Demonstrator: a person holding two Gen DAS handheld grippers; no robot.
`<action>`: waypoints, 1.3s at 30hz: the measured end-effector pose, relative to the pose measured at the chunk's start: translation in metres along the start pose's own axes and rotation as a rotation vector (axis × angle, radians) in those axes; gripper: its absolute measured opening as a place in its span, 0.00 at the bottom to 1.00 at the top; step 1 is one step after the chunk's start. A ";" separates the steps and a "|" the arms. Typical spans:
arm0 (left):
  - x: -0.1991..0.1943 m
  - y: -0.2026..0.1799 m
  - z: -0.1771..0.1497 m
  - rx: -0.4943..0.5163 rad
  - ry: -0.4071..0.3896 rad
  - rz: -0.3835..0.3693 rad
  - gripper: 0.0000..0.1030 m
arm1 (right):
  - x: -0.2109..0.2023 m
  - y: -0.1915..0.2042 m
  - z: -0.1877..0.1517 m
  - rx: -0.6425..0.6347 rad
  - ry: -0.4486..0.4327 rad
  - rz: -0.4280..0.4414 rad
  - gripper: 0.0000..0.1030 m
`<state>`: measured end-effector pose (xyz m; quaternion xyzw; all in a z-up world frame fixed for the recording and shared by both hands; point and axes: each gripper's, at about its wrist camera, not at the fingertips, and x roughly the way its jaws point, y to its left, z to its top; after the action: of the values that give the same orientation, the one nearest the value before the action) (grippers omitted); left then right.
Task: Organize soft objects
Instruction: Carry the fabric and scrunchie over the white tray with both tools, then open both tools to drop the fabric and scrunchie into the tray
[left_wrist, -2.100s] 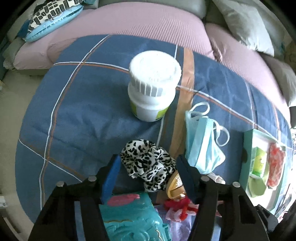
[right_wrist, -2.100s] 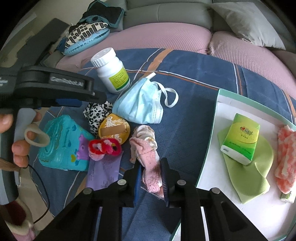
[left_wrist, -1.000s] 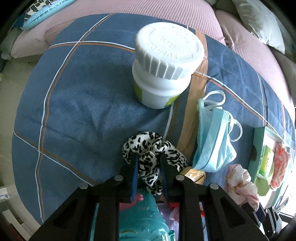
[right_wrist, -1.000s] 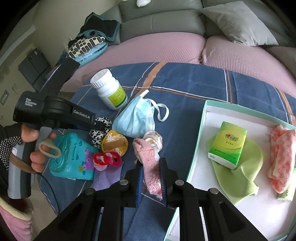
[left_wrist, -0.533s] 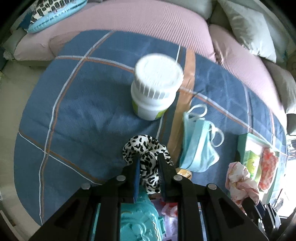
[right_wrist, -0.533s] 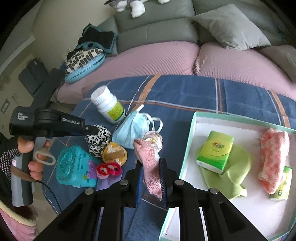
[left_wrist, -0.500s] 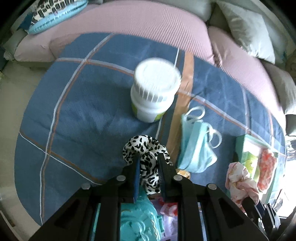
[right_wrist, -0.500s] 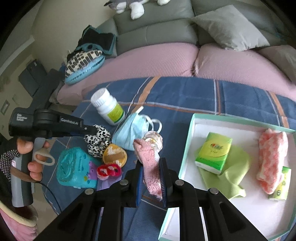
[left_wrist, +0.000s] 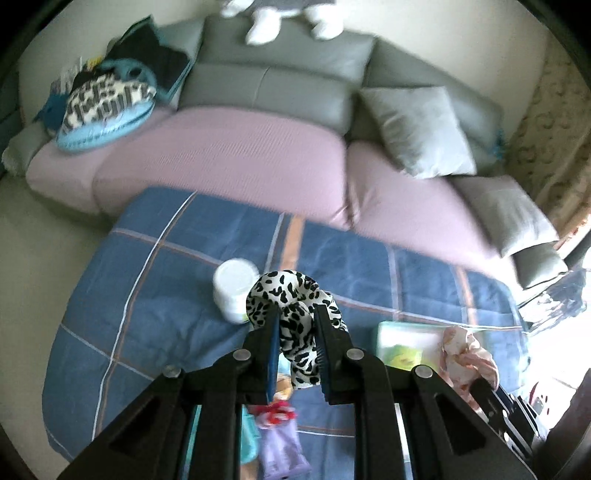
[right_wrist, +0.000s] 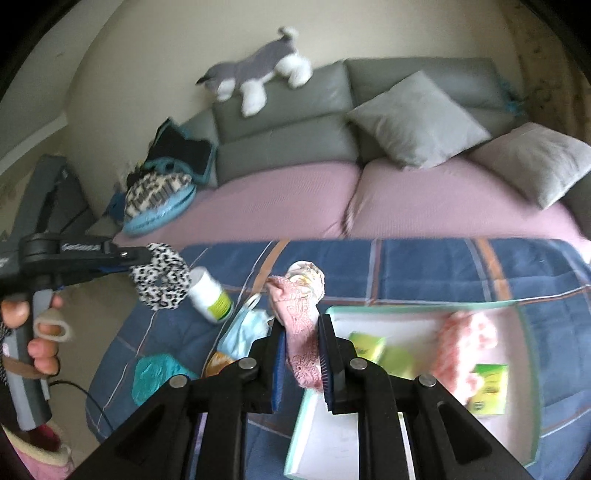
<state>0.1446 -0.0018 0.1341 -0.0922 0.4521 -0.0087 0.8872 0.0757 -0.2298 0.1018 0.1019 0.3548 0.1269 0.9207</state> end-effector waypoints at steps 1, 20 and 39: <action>-0.005 -0.008 -0.002 0.007 -0.017 -0.011 0.18 | -0.007 -0.006 0.001 0.012 -0.015 -0.020 0.17; 0.038 -0.126 -0.068 0.231 0.092 -0.148 0.18 | -0.088 -0.145 -0.018 0.282 -0.078 -0.400 0.17; 0.121 -0.149 -0.144 0.349 0.334 -0.129 0.19 | -0.008 -0.201 -0.069 0.345 0.299 -0.502 0.17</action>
<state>0.1103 -0.1829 -0.0194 0.0365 0.5771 -0.1586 0.8003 0.0553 -0.4163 0.0006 0.1460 0.5163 -0.1522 0.8301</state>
